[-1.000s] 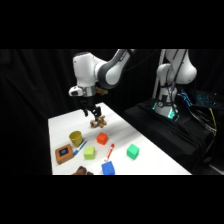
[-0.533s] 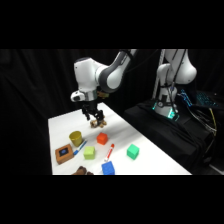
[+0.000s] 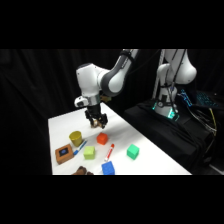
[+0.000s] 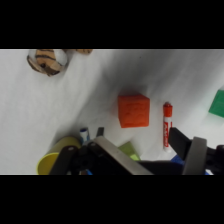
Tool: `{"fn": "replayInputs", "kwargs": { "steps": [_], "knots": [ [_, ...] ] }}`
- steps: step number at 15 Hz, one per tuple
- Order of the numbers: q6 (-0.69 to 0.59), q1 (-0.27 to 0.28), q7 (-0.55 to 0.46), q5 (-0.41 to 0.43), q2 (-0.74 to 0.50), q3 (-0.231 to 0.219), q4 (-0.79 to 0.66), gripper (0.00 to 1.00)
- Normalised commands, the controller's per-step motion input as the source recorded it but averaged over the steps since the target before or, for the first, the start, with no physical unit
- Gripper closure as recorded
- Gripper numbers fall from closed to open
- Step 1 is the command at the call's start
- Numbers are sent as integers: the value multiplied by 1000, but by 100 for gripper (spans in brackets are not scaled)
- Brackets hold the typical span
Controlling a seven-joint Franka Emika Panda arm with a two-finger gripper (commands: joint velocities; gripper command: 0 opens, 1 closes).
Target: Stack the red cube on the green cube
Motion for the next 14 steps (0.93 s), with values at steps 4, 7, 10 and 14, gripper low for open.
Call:
{"fn": "replayInputs", "kwargs": {
  "steps": [4, 7, 10, 14],
  "knots": [
    [310, -6, -96, -34, 98, 37, -85, 0],
    [359, 9, -16, -117, 102, 31, -67, 0],
    [361, 19, 47, -196, 74, 2, -64, 0],
    [255, 4, 66, -194, 40, -4, -58, 0]
  ]
}}
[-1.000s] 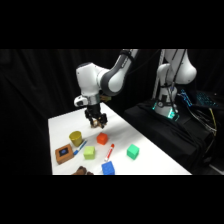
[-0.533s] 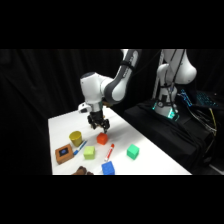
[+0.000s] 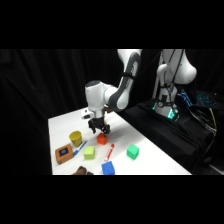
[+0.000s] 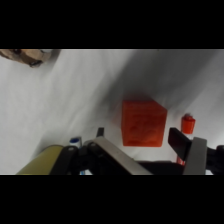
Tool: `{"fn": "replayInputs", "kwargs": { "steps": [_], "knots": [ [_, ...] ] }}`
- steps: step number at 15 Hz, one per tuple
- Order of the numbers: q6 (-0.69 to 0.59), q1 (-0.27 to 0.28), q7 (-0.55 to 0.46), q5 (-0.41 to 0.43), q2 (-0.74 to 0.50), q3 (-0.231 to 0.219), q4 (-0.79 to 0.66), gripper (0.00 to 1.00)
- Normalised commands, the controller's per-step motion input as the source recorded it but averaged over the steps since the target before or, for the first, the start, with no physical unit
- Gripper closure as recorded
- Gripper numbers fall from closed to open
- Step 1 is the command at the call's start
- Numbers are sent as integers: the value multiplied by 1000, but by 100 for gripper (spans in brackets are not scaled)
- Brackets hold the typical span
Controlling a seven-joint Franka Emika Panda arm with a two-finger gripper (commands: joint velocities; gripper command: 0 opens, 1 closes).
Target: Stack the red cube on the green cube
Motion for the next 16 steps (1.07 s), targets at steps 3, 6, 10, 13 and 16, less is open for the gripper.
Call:
{"fn": "replayInputs", "kwargs": {
  "steps": [3, 6, 10, 13, 16],
  "knots": [
    [191, -25, 58, -142, 15, 19, -66, 0],
    [181, -42, 67, -118, 48, 20, -18, 0],
    [166, -47, 86, -112, 81, 19, 30, 0],
    [153, -50, 97, -111, 85, 26, 46, 0],
    [148, -49, 108, -112, 72, 34, 48, 0]
  ]
}}
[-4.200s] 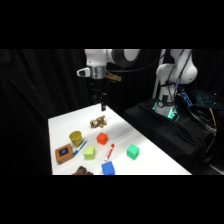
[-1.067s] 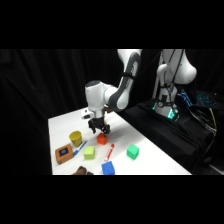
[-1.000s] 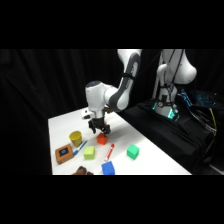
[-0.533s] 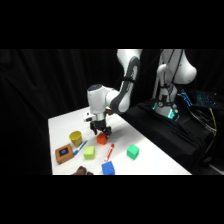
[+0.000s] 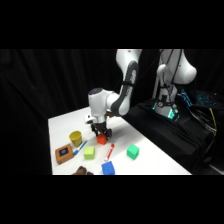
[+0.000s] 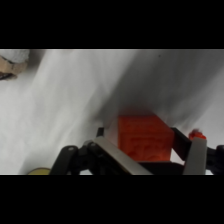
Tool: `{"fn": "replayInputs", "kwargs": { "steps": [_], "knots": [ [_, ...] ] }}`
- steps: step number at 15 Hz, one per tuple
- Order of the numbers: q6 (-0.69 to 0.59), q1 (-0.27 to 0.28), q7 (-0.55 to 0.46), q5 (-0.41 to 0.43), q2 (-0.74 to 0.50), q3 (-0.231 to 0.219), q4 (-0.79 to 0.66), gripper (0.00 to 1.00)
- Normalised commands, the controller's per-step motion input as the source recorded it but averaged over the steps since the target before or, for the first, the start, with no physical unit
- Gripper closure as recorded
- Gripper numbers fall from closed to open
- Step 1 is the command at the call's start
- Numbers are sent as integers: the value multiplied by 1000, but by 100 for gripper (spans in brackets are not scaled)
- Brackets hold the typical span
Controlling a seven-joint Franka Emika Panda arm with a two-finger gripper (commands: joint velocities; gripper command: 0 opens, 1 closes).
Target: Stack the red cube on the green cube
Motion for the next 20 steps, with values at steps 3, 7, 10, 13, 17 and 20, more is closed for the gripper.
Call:
{"fn": "replayInputs", "kwargs": {
  "steps": [3, 7, 10, 13, 17, 20],
  "knots": [
    [140, -52, 128, -101, 77, 47, 72, 1],
    [150, -38, 172, -98, 53, 45, 75, 40],
    [116, -21, 194, -111, -16, 36, 40, 65],
    [71, 23, 221, -131, -103, -4, -27, 72],
    [-27, 106, 277, -147, -259, -67, -162, 74],
    [-166, 156, 304, -150, -388, -120, -224, 74]
  ]
}}
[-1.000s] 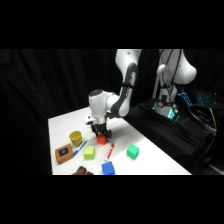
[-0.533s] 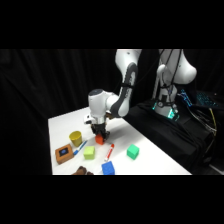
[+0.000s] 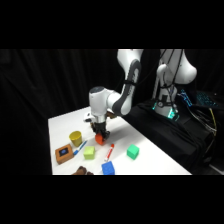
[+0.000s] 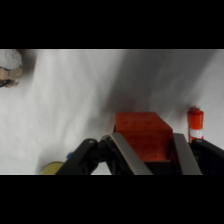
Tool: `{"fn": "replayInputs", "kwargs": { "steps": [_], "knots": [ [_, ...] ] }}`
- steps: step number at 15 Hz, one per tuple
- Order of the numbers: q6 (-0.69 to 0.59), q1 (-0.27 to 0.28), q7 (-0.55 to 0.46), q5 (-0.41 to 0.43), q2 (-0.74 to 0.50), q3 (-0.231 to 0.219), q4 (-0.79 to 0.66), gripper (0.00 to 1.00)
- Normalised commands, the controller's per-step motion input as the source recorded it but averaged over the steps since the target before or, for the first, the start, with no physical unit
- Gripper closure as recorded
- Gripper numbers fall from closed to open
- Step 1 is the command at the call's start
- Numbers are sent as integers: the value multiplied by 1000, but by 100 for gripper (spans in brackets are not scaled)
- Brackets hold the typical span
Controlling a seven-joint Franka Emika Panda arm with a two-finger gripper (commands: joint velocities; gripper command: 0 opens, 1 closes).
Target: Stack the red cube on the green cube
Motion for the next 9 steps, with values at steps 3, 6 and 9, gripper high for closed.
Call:
{"fn": "replayInputs", "kwargs": {
  "steps": [3, 6, 9],
  "knots": [
    [-248, 156, 298, -163, -426, -135, -216, 74],
    [-257, 163, 304, -193, -448, -131, -227, 74],
    [-283, 143, 283, -155, -474, -87, -234, 74]
  ]
}}
